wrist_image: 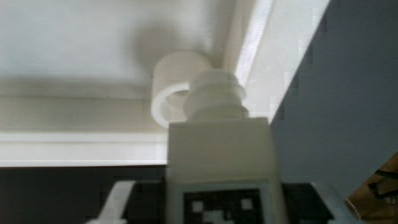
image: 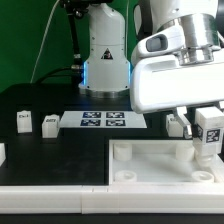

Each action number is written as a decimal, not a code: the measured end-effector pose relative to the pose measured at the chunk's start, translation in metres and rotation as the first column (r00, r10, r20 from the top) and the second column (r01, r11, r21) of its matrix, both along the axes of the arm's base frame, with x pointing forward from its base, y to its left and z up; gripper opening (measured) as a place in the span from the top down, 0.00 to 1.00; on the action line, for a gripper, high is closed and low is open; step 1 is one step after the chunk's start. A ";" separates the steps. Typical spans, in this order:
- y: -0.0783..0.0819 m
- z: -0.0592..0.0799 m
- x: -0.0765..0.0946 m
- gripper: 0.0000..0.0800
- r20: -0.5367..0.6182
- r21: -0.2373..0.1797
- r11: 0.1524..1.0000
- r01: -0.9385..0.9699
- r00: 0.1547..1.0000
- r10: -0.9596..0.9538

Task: Assemble one leg

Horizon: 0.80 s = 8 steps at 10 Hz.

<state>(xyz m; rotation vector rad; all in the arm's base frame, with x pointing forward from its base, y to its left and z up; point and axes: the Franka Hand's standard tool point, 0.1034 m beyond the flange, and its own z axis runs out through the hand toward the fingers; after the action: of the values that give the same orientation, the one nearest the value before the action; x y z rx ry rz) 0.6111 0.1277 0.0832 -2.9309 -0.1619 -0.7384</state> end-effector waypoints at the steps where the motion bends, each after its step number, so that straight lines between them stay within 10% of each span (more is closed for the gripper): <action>1: 0.004 -0.004 -0.001 0.64 -0.004 0.000 1.000 -0.006 1.000 0.006; 8: -0.004 -0.009 0.000 0.64 0.010 -0.010 1.000 -0.013 1.000 0.013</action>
Offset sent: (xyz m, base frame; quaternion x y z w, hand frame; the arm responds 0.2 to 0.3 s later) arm 0.0046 -0.0038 -0.0070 -0.0056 0.0040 -0.0095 0.9999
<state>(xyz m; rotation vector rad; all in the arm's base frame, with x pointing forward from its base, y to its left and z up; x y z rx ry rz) 0.6106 0.1237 0.0739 -2.9329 -0.1852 -0.7524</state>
